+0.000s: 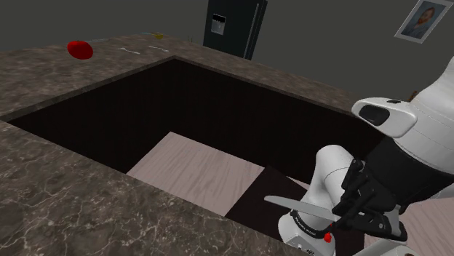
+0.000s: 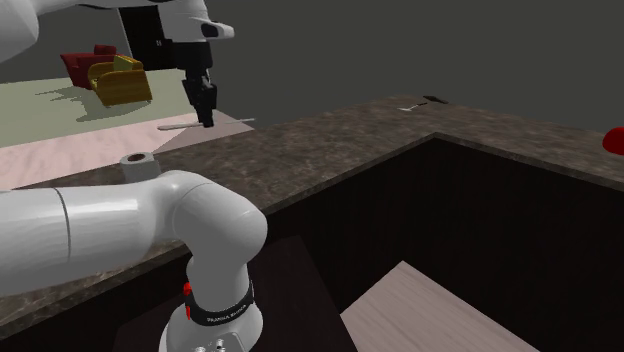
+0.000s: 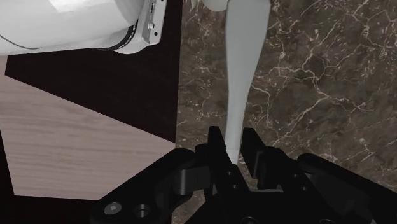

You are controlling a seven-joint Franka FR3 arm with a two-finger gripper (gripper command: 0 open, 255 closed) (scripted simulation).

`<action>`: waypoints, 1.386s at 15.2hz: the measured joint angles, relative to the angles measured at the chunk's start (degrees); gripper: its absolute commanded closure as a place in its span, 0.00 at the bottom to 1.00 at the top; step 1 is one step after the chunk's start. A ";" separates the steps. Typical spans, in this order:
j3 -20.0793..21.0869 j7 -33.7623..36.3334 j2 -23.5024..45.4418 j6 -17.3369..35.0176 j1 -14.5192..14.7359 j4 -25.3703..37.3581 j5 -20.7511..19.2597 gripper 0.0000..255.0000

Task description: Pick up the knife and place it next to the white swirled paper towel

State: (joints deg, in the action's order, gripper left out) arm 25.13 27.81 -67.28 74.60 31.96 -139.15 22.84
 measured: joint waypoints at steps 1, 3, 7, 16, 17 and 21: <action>0.28 -0.01 -0.46 0.51 0.17 -0.96 0.30 1.00; 0.86 -0.02 -1.16 1.43 0.44 -2.54 0.87 1.00; 1.94 -0.19 -2.93 3.40 1.18 -6.30 2.01 1.00; 4.93 -0.52 -5.87 8.01 2.81 -13.90 5.00 1.00; 5.29 -0.54 -6.06 8.49 2.97 -14.57 5.34 1.00; 6.92 -0.57 -7.12 10.52 3.87 -17.71 6.97 1.00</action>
State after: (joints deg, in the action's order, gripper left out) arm 32.05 27.24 -74.39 85.12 35.83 -156.86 29.81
